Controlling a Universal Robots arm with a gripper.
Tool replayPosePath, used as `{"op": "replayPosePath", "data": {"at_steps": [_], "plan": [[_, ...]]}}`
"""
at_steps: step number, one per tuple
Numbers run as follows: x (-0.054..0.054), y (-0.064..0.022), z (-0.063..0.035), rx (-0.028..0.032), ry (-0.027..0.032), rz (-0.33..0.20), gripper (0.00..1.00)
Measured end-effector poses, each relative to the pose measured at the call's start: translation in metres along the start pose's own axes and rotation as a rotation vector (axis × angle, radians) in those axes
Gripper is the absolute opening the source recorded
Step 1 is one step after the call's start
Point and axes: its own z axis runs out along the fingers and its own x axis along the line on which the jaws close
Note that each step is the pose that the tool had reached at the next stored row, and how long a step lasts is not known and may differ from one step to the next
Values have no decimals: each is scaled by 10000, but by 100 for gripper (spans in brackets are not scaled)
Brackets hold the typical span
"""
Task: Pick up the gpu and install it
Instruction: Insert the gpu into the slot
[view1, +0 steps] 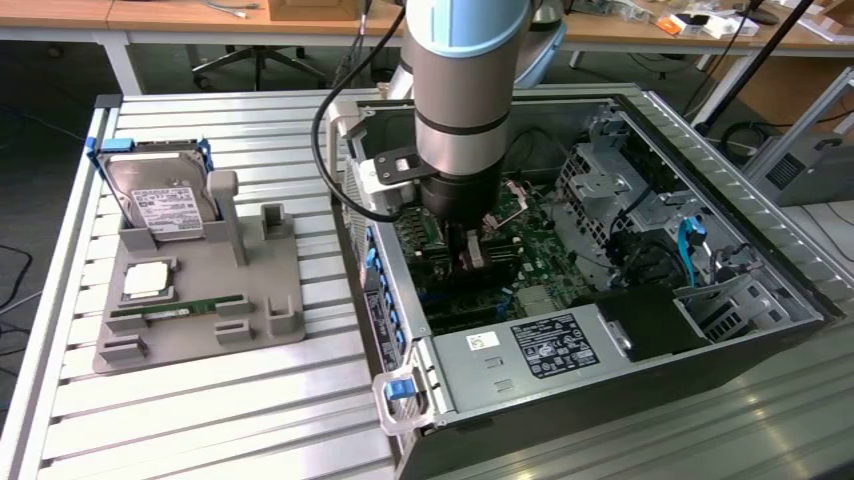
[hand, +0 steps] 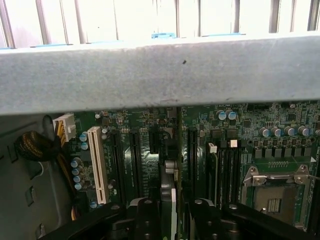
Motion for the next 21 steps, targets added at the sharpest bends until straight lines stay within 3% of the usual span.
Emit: {"op": "replayPosePath", "data": {"at_steps": [21], "plan": [[-29, 2, -1, 6, -89, -432, 27]]}}
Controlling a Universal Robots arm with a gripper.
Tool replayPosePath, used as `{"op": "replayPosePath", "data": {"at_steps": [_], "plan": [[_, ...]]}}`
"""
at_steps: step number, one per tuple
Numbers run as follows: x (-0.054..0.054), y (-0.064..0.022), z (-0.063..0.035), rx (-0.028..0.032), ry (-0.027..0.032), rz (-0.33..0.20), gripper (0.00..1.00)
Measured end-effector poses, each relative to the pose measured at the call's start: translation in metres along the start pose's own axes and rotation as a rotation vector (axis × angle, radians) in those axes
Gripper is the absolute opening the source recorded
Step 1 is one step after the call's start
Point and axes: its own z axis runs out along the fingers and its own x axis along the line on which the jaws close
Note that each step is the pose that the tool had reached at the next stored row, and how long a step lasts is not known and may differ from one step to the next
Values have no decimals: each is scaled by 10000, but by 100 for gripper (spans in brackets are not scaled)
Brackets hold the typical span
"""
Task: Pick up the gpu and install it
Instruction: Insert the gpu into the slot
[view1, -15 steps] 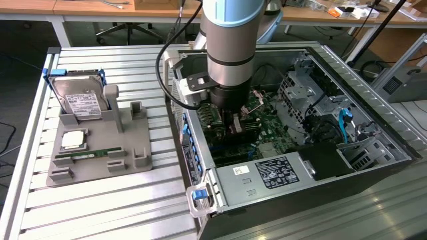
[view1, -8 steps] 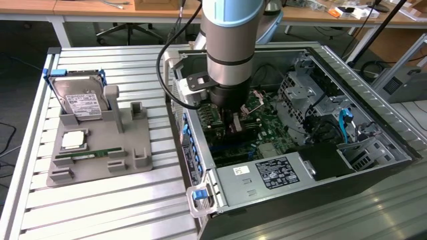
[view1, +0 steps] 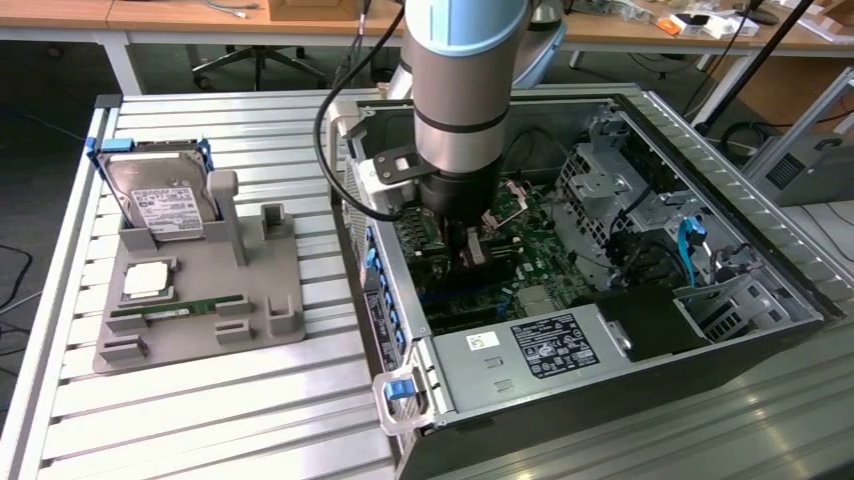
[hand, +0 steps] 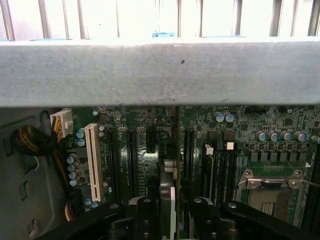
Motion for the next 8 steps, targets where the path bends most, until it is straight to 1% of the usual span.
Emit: {"op": "replayPosePath", "data": {"at_steps": [1, 4, 5, 8], "plan": [[-1, 0, 3, 0, 3, -18, 27], [0, -1, 13, -4, 68, -69, 27], [-1, -3, 15, -4, 79, -79, 27], [0, -9, 18, -3, 87, -90, 27]]}}
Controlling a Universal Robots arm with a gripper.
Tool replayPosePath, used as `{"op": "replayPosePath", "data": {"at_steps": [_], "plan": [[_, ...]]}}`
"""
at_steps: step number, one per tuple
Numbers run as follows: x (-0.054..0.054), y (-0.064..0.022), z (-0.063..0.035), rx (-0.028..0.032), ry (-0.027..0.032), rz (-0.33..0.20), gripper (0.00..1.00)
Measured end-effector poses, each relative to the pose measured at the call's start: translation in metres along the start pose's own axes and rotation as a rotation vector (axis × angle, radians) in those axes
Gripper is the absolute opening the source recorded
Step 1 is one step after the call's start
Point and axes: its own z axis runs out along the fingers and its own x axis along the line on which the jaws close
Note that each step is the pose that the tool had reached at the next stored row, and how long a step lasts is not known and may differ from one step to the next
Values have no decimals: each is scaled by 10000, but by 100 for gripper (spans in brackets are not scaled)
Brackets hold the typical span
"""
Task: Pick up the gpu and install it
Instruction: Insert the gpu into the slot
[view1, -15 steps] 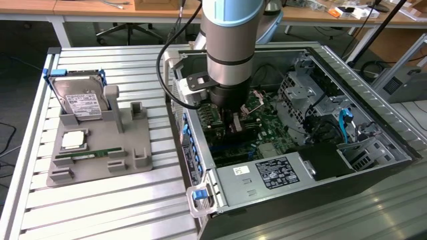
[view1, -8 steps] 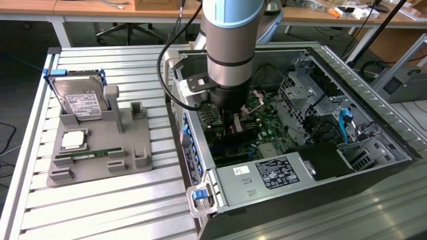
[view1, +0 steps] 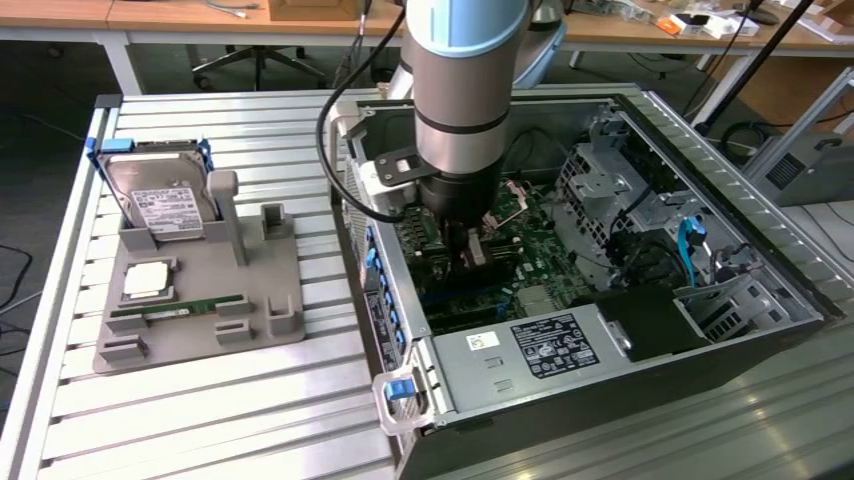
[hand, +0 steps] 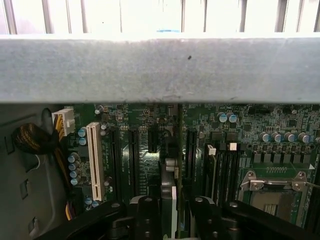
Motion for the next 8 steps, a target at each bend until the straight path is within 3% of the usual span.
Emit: {"op": "replayPosePath", "data": {"at_steps": [8], "plan": [[-1, 0, 16, -1, 1, -6, 27]]}}
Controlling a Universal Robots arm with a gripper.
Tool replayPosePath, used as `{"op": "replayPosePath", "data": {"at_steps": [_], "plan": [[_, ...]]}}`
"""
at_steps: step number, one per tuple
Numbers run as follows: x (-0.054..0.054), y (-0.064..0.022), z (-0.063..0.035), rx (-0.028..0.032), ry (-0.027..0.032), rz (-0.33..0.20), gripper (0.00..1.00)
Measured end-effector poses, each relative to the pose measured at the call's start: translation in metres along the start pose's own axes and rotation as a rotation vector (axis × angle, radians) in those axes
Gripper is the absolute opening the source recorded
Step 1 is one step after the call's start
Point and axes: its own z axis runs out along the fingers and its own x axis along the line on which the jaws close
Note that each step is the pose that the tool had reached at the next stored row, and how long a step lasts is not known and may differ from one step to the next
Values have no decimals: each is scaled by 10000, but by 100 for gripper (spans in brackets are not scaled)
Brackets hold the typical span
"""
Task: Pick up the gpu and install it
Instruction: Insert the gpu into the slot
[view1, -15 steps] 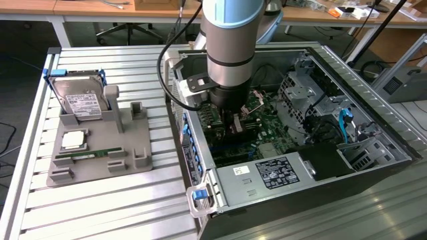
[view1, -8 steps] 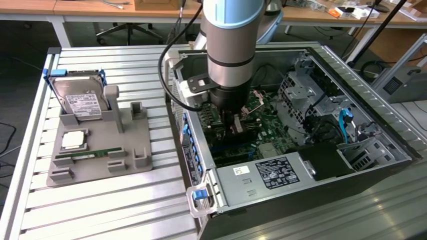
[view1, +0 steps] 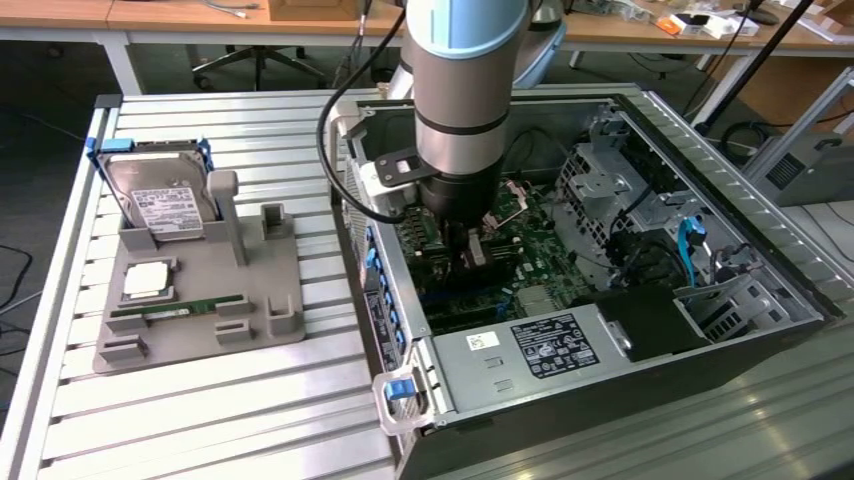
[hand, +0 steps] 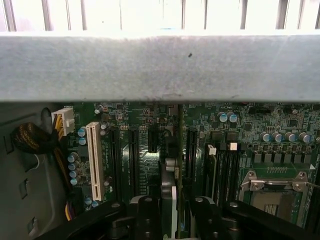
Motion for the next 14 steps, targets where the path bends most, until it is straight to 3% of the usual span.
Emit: {"op": "replayPosePath", "data": {"at_steps": [14], "plan": [[-2, -9, 38, 0, -4, -13, 27]]}}
